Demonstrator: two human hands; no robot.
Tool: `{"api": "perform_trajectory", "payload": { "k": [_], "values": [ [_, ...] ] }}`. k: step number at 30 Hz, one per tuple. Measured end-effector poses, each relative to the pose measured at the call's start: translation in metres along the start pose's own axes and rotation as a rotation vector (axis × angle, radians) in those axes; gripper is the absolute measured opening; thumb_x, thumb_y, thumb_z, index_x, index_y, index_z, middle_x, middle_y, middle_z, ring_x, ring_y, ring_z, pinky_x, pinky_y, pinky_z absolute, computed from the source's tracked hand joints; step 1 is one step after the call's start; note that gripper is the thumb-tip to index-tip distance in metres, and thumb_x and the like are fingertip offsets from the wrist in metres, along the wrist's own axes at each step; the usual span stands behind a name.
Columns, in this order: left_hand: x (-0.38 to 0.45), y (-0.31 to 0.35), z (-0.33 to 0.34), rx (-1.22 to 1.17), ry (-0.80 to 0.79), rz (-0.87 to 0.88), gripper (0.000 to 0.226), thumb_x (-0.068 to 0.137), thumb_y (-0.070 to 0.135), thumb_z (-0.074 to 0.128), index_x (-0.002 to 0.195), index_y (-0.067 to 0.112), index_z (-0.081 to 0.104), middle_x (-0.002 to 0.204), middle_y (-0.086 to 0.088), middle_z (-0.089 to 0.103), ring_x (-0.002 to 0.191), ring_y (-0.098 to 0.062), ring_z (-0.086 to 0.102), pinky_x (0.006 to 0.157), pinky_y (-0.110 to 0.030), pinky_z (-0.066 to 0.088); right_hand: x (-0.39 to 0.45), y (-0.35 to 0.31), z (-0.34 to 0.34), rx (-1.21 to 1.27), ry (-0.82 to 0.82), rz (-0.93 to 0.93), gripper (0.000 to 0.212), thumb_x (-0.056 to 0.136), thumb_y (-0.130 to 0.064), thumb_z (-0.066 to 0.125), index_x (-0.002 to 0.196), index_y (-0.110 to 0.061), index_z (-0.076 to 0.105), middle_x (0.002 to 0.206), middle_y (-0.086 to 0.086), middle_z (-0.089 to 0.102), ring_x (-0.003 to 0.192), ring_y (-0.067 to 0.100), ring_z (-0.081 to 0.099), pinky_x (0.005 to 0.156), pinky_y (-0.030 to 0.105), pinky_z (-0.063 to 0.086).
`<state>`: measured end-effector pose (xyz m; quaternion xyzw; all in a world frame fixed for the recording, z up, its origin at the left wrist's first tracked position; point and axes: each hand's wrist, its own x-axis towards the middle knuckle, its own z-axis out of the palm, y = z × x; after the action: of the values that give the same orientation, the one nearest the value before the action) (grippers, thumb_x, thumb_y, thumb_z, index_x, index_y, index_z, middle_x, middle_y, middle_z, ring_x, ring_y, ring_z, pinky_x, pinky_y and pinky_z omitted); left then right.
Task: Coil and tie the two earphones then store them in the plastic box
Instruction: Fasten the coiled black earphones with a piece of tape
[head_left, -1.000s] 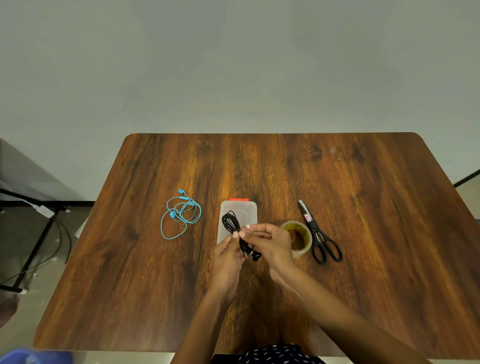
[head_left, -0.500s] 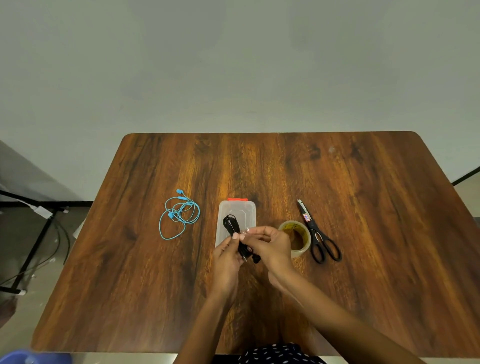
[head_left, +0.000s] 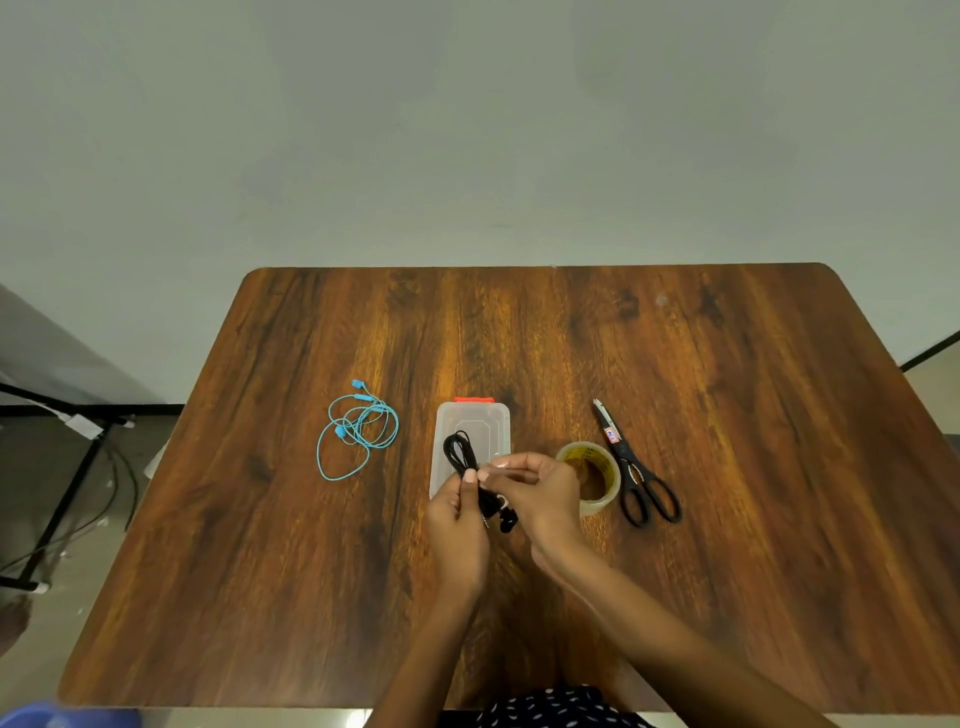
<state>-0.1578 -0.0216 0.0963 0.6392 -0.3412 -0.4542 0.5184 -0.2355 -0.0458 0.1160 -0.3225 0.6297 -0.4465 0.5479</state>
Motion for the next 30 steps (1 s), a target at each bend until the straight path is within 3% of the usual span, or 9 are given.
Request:
{"api": "perform_trajectory", "payload": {
  "k": [5, 12, 16, 19, 24, 26, 27, 28, 30],
  "values": [
    [0.001, -0.003, 0.001, 0.09, 0.053, 0.059, 0.026, 0.098, 0.011, 0.045, 0.084, 0.013, 0.067, 0.078, -0.006, 0.07, 0.079, -0.024, 0.068, 0.07, -0.04, 0.056, -0.001, 0.001, 0.002, -0.022, 0.009, -0.024, 0.013, 0.073, -0.006, 0.078, 0.078, -0.013, 0.068, 0.08, 0.003, 0.074, 0.078, 0.011, 0.071, 0.066, 0.019, 0.055],
    [0.001, -0.005, 0.002, 0.227, 0.105, 0.17, 0.022, 0.096, 0.005, 0.049, 0.081, 0.005, 0.065, 0.063, 0.002, 0.062, 0.061, -0.005, 0.06, 0.056, -0.02, 0.048, -0.002, 0.001, 0.002, 0.011, 0.021, 0.066, 0.018, 0.074, -0.007, 0.078, 0.087, -0.005, 0.067, 0.081, 0.006, 0.072, 0.078, 0.017, 0.07, 0.057, 0.018, 0.052],
    [0.003, -0.01, 0.001, 0.262, 0.123, 0.225, 0.02, 0.095, 0.006, 0.049, 0.089, 0.0, 0.067, 0.07, -0.007, 0.066, 0.066, -0.022, 0.065, 0.059, -0.034, 0.054, 0.001, -0.004, 0.0, 0.081, -0.009, 0.172, 0.037, 0.069, -0.005, 0.081, 0.101, -0.001, 0.063, 0.082, 0.006, 0.07, 0.077, 0.014, 0.068, 0.065, 0.02, 0.051],
    [0.001, -0.01, 0.0, 0.298, 0.116, 0.279, 0.02, 0.096, 0.008, 0.049, 0.086, 0.004, 0.066, 0.065, 0.001, 0.064, 0.062, -0.018, 0.063, 0.055, -0.037, 0.053, 0.005, -0.005, -0.004, 0.09, -0.07, 0.199, 0.022, 0.069, -0.004, 0.081, 0.087, -0.005, 0.069, 0.079, 0.007, 0.072, 0.08, 0.018, 0.07, 0.068, 0.022, 0.053],
    [0.004, -0.012, -0.002, 0.349, 0.055, 0.322, 0.018, 0.096, 0.007, 0.049, 0.09, 0.006, 0.066, 0.072, -0.004, 0.068, 0.065, -0.02, 0.065, 0.057, -0.044, 0.056, 0.01, -0.008, -0.01, 0.065, -0.141, 0.205, 0.015, 0.069, -0.001, 0.081, 0.075, -0.009, 0.069, 0.073, 0.005, 0.073, 0.072, 0.015, 0.071, 0.056, 0.014, 0.05],
    [0.004, -0.01, -0.003, 0.354, 0.019, 0.318, 0.017, 0.095, 0.004, 0.049, 0.092, 0.005, 0.066, 0.078, -0.005, 0.068, 0.071, -0.019, 0.066, 0.061, -0.036, 0.058, 0.012, -0.007, -0.011, 0.031, -0.148, 0.184, 0.013, 0.07, -0.001, 0.08, 0.076, -0.006, 0.07, 0.075, 0.008, 0.073, 0.073, 0.017, 0.071, 0.061, 0.017, 0.053],
    [0.004, -0.009, -0.003, 0.354, 0.004, 0.313, 0.017, 0.095, 0.003, 0.049, 0.092, 0.003, 0.066, 0.08, -0.006, 0.069, 0.072, -0.017, 0.066, 0.061, -0.026, 0.057, 0.013, -0.007, -0.012, 0.023, -0.137, 0.168, 0.013, 0.07, 0.0, 0.079, 0.077, -0.004, 0.07, 0.077, 0.009, 0.073, 0.075, 0.019, 0.071, 0.065, 0.019, 0.055],
    [0.004, -0.008, -0.003, 0.353, -0.007, 0.308, 0.017, 0.095, 0.002, 0.049, 0.093, 0.002, 0.066, 0.081, -0.007, 0.068, 0.072, -0.014, 0.065, 0.059, -0.014, 0.053, 0.013, -0.006, -0.012, 0.008, -0.124, 0.146, 0.012, 0.07, 0.0, 0.079, 0.078, -0.004, 0.07, 0.079, 0.009, 0.073, 0.076, 0.02, 0.071, 0.069, 0.021, 0.055],
    [0.005, -0.005, -0.003, 0.361, -0.007, 0.308, 0.017, 0.095, 0.002, 0.049, 0.091, 0.0, 0.065, 0.079, -0.005, 0.067, 0.069, -0.006, 0.064, 0.055, -0.004, 0.045, 0.014, -0.003, -0.013, -0.066, -0.104, 0.083, 0.011, 0.07, -0.005, 0.08, 0.076, -0.008, 0.072, 0.08, 0.005, 0.074, 0.081, 0.017, 0.07, 0.074, 0.023, 0.055]
  ]
}}
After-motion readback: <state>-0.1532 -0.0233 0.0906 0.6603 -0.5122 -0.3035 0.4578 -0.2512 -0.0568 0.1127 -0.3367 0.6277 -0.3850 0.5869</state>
